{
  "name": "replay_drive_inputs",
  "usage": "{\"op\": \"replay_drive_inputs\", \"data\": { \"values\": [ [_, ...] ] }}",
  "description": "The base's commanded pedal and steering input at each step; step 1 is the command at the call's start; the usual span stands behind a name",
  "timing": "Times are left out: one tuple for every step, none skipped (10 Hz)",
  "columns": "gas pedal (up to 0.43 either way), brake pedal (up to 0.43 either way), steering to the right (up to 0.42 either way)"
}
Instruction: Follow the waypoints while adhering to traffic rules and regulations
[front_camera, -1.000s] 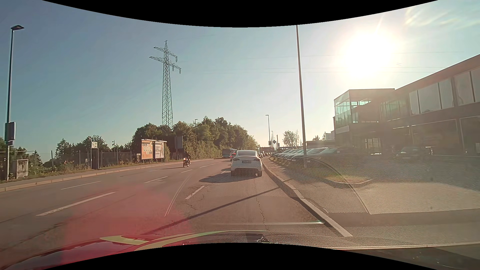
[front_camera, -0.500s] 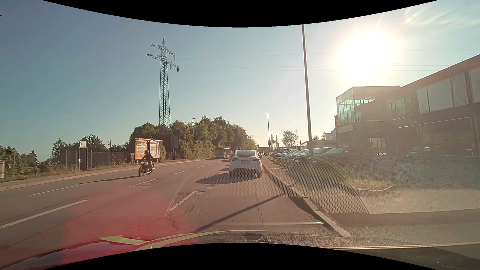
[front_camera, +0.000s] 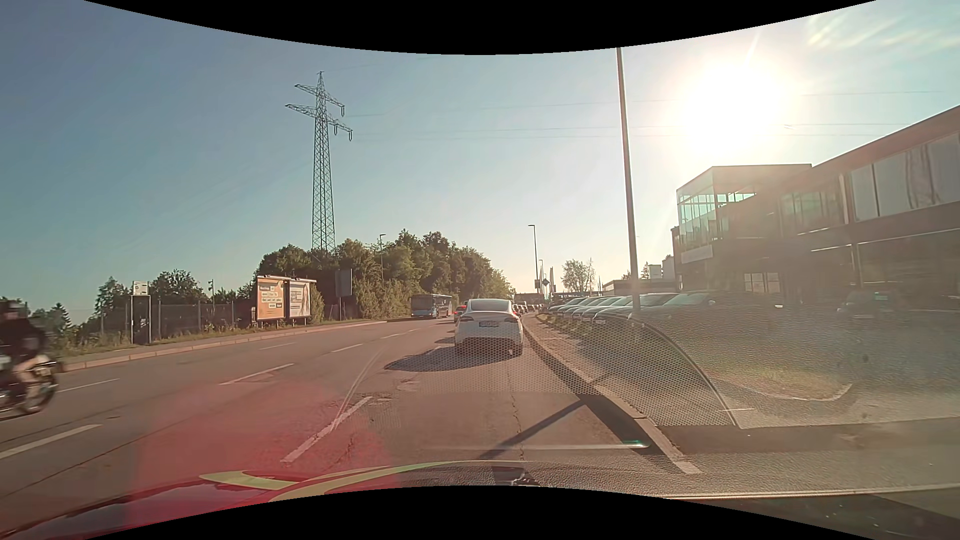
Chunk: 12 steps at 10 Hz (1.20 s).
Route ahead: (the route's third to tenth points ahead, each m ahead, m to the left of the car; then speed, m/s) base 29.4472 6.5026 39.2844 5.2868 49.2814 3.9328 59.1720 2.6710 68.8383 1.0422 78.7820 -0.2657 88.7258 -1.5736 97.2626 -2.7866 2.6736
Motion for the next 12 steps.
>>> {"op": "replay_drive_inputs", "data": {
  "values": [
    [0.0,0.0,0.012],
    [0.0,0.0,0.012],
    [0.0,0.0,0.012],
    [0.0,0.0,0.012],
    [0.0,0.0,0.012],
    [0.0,0.0,0.012],
    [0.0,0.0,0.011],
    [0.0,0.0,0.011],
    [0.0,0.0,0.01],
    [0.0,0.0,0.01],
    [0.0,0.0,0.01],
    [0.0,0.0,0.01]
  ]
}}
